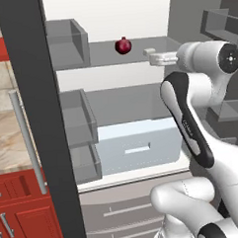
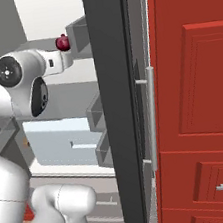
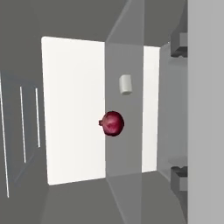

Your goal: Move the marshmallow and pomegranate from the top shelf to the second highest shelf to make space. Then, place the pitcher from the counter on the cleared top shelf.

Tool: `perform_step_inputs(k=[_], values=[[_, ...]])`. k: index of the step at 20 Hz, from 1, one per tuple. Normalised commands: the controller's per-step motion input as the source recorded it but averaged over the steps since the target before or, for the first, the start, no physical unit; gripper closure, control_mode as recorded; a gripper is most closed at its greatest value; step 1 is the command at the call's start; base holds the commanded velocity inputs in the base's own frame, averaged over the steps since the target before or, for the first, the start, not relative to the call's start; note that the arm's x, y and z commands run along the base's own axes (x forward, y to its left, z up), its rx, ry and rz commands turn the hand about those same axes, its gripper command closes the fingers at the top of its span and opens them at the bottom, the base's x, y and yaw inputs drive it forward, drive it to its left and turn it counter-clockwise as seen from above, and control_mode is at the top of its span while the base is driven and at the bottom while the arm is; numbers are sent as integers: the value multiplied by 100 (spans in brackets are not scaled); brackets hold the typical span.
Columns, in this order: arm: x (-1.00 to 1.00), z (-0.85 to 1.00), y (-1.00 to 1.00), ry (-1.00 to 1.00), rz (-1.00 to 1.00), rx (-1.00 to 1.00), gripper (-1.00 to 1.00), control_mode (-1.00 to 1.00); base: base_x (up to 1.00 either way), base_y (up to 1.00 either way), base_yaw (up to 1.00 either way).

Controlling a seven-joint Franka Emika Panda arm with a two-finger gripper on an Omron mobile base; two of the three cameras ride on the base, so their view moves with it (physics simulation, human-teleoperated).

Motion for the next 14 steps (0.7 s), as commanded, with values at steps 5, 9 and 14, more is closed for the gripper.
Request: perform_step_inputs(k=[5, 9, 14], values=[[2, 12, 7, 2, 0, 0, -100, -100, 0, 0, 0], [15, 0, 13, 0, 0, 0, -100, -100, 0, 0, 0], [31, 0, 24, 4, 0, -4, -100, -100, 0, 0, 0]])
